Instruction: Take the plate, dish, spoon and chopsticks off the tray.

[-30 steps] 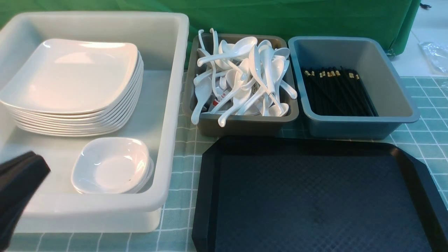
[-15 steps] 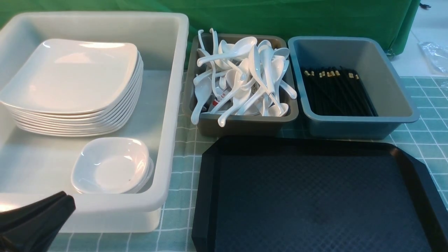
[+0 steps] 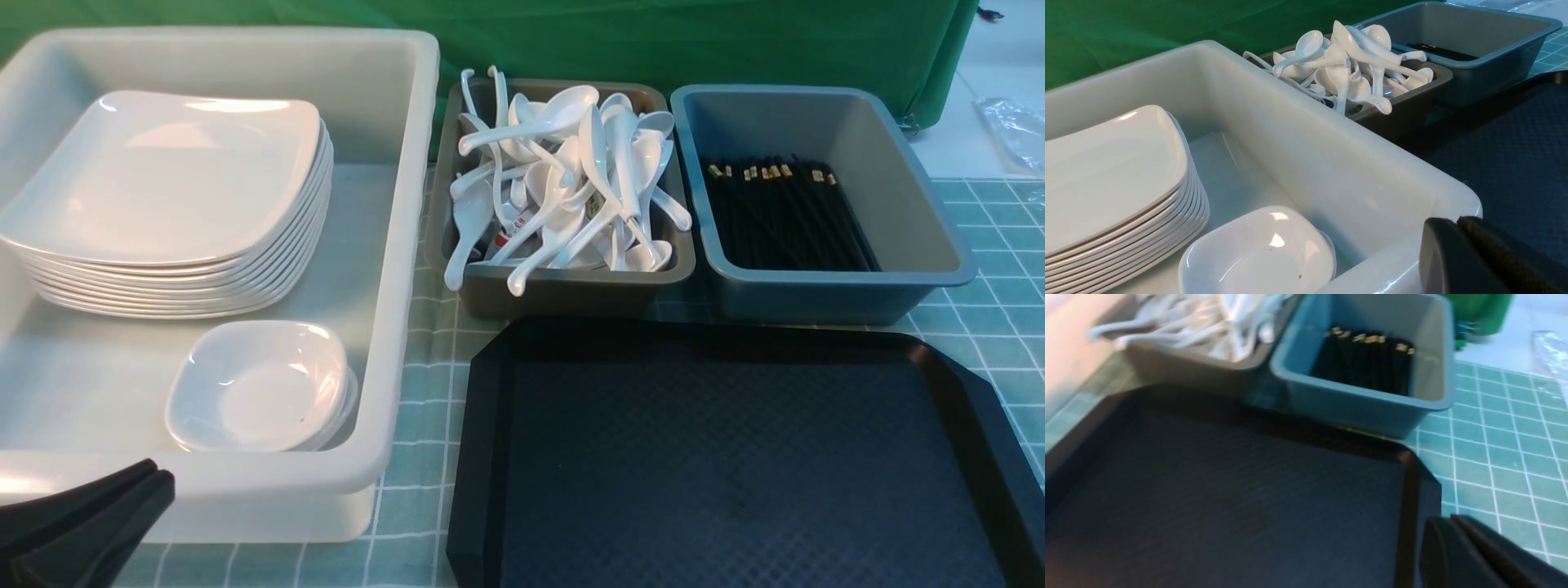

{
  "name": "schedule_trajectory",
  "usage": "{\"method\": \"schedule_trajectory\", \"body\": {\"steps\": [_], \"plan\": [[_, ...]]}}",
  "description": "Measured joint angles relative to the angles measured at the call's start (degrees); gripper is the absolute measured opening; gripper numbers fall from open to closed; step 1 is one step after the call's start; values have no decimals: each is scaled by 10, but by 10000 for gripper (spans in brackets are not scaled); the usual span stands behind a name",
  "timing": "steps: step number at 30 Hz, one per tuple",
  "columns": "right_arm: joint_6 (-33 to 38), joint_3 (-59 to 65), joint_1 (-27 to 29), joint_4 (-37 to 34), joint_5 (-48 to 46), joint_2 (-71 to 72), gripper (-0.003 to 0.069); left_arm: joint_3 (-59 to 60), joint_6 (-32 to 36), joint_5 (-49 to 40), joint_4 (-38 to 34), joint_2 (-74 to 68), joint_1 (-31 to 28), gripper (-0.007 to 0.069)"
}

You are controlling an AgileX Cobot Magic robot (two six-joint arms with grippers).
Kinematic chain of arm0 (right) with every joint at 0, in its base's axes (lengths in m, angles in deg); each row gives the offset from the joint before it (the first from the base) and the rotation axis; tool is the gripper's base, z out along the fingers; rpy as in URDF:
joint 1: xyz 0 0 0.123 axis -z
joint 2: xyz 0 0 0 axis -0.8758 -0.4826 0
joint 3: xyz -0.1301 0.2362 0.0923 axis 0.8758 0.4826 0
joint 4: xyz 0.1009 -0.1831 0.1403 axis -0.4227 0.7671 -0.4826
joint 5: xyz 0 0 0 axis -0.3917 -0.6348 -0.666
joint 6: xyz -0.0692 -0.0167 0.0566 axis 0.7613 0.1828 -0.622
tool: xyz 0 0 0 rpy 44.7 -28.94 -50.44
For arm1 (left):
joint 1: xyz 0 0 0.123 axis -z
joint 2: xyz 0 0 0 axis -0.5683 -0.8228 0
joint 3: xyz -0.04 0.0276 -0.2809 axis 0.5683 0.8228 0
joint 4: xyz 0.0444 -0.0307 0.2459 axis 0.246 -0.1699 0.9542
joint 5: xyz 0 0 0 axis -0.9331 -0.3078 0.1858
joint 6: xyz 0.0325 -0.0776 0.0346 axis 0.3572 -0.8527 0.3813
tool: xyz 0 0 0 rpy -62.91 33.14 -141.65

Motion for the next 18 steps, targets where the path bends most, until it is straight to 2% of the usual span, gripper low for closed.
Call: {"method": "schedule_trajectory", "body": {"steps": [5, 8, 18], "plan": [[2, 164, 44, -13, 131, 49, 16, 2, 0, 0, 0, 0, 0, 13], [5, 234, 61, -15, 166, 72, 16, 3, 0, -1, 1, 0, 0, 13], [5, 261, 78, -16, 161, 114, 17, 4, 0, -5, 4, -1, 0, 13]]}}
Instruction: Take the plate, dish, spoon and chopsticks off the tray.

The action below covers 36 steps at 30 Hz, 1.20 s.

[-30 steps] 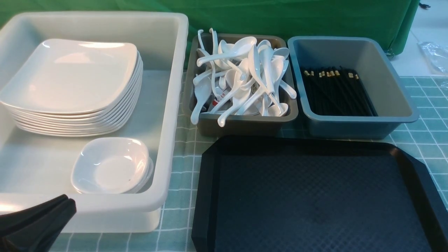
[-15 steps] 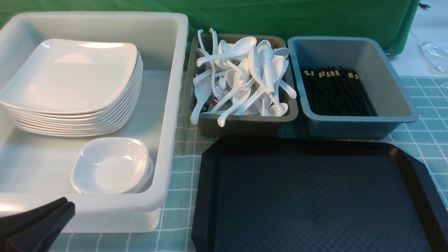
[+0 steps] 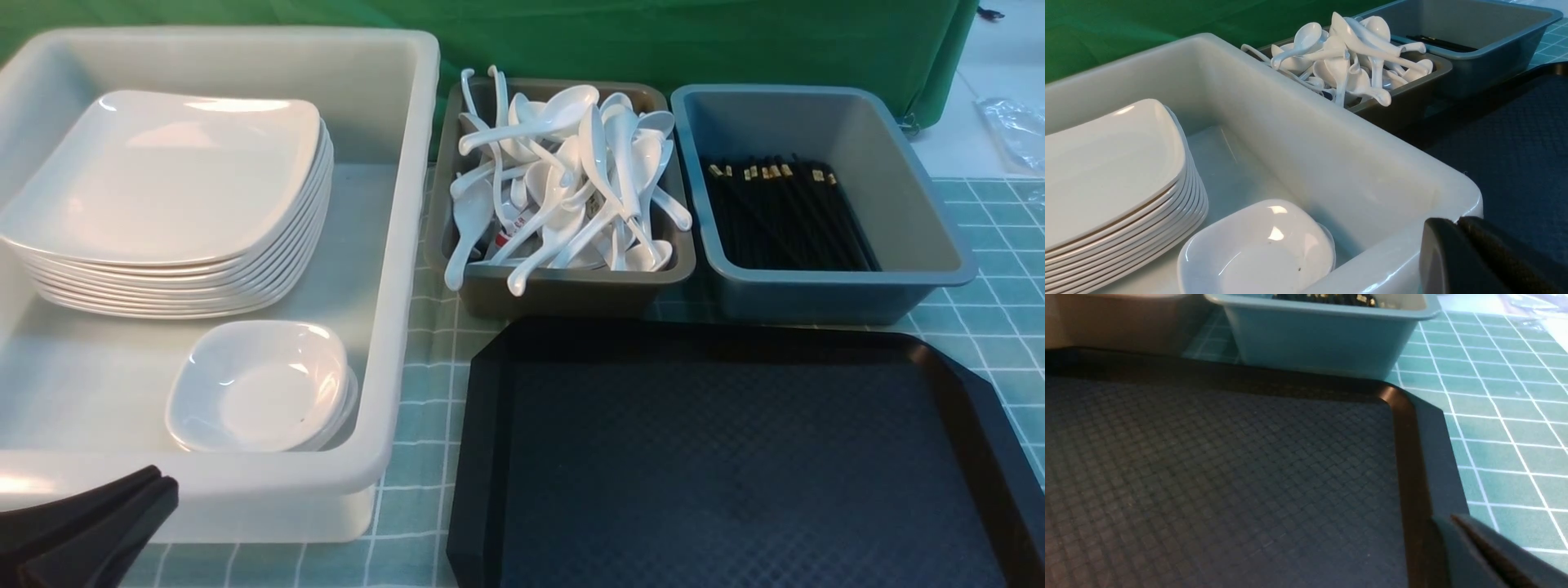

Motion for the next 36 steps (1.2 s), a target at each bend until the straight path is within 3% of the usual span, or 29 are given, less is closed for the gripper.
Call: {"method": "schedule_trajectory", "body": {"steps": [9, 17, 36], "plan": [[0, 0, 0, 2, 2, 0, 19, 0, 0, -2, 2, 0, 0, 16], [124, 0, 0, -51, 12, 0, 19, 0, 0, -2, 2, 0, 0, 17], [124, 0, 0, -59, 12, 0, 43, 0, 3, -2, 2, 0, 0, 17]]}}
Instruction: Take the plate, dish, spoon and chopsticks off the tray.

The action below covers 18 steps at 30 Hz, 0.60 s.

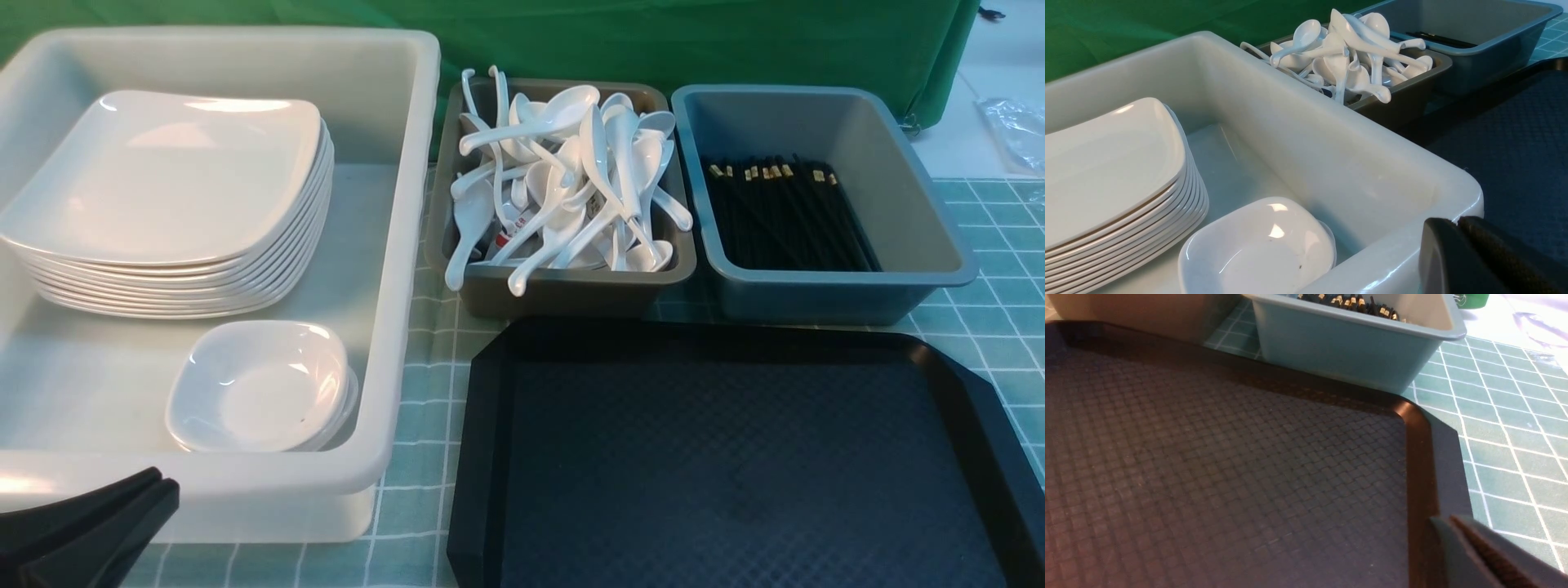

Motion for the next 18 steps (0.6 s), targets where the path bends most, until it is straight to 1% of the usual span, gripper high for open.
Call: {"method": "schedule_trajectory", "body": {"steps": [15, 18], "plan": [[0, 0, 0, 0, 0, 0, 75, 0, 0, 0, 0, 0, 0, 17], [0, 0, 0, 0, 0, 0, 84, 11, 0, 19, 2, 0, -1, 17]]}}
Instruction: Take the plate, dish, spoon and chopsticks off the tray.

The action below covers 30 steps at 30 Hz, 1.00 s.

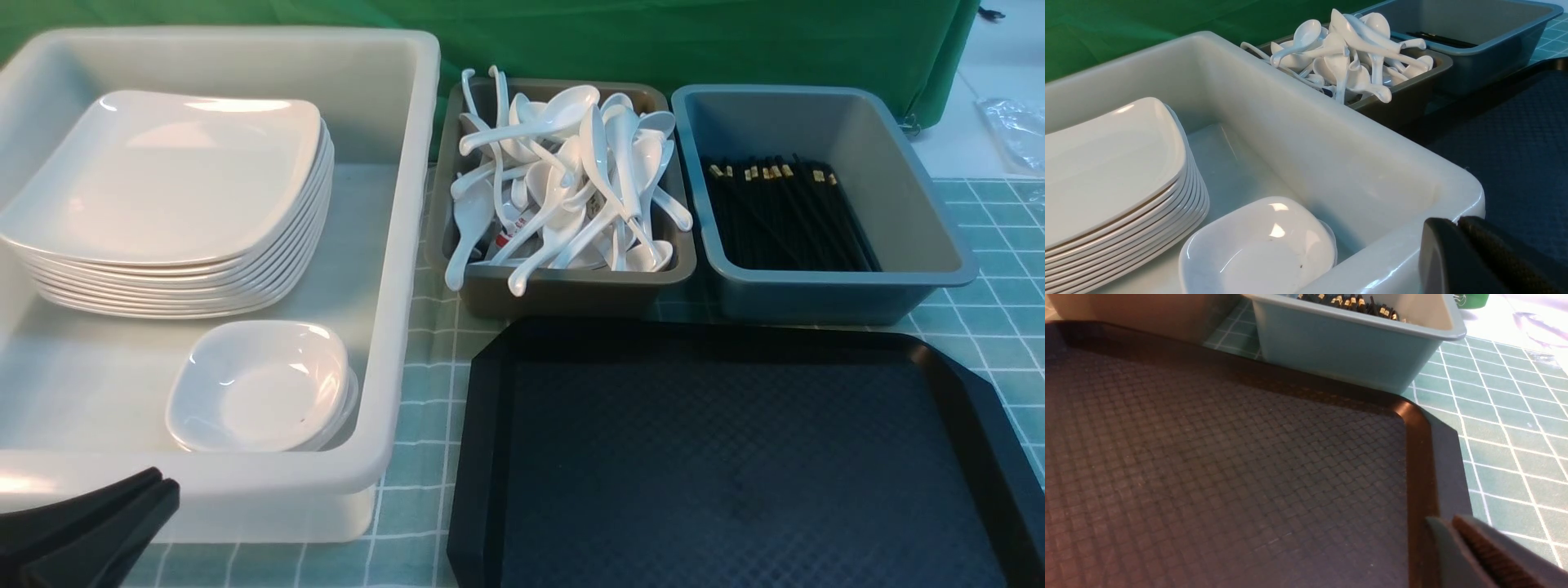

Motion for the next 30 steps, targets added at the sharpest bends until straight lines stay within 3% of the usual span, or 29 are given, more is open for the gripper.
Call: {"method": "schedule_trajectory", "body": {"steps": [3, 7, 9, 10, 14, 18, 30], "plan": [[0, 0, 0, 0, 0, 0, 92, 18, -2, 38, 10, 4, -13, 17], [0, 0, 0, 0, 0, 0, 107, 53, -111, 97, 10, 54, -92, 17], [0, 0, 0, 0, 0, 0, 110, 66, -151, 93, 11, 80, -136, 17], [0, 0, 0, 0, 0, 0, 115, 88, -198, 74, 19, 109, -186, 17], [0, 0, 0, 0, 1, 0, 124, 114, -248, 3, 36, 133, -262, 17], [0, 0, 0, 0, 0, 1, 131, 115, -259, -36, 37, 135, -279, 17], [0, 0, 0, 0, 0, 1, 162, 115, -264, -32, 37, 135, -279, 17]]}}
